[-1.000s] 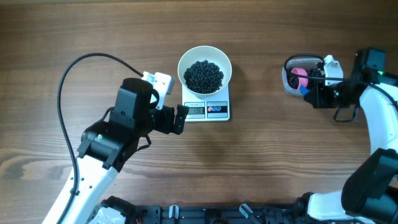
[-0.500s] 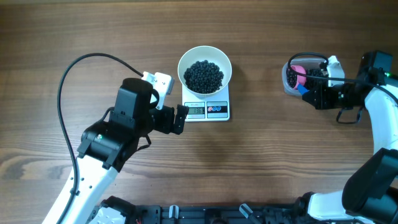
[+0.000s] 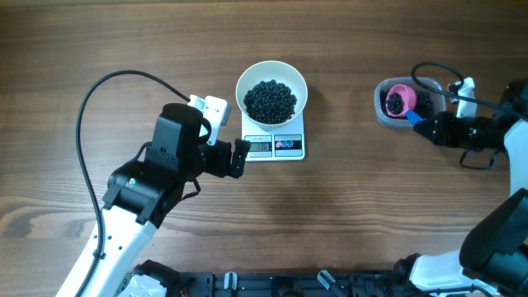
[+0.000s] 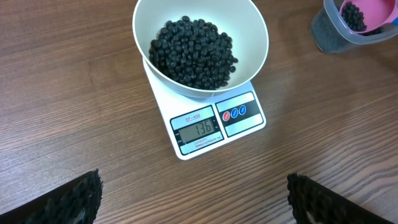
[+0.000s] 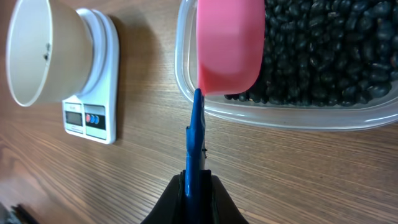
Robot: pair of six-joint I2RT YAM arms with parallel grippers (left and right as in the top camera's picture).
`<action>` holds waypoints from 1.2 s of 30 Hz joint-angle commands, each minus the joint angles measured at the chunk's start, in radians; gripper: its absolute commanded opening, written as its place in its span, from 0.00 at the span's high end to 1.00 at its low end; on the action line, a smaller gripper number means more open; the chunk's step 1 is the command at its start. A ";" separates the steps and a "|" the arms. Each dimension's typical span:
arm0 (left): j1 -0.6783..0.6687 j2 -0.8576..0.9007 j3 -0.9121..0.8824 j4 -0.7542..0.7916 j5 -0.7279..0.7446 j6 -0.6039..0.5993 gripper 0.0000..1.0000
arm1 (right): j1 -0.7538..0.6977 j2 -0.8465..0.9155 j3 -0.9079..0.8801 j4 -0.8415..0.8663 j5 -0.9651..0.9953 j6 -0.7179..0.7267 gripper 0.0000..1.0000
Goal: Scoop item into bowl and weigh 150g on scale
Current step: 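Drag the scoop through the beans to fill it, then lift the filled scoop and carry it over the white bowl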
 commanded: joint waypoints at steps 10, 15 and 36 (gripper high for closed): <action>-0.003 0.002 0.005 0.000 -0.010 -0.005 0.00 | -0.149 0.009 -0.001 -0.003 -0.399 0.140 0.96; -0.003 0.002 0.005 0.000 -0.010 -0.005 0.00 | -0.133 0.008 -0.001 -0.005 -0.654 0.150 0.96; -0.003 0.002 0.005 0.000 -0.010 -0.005 0.00 | 0.602 0.008 -0.001 0.535 -0.252 0.491 0.96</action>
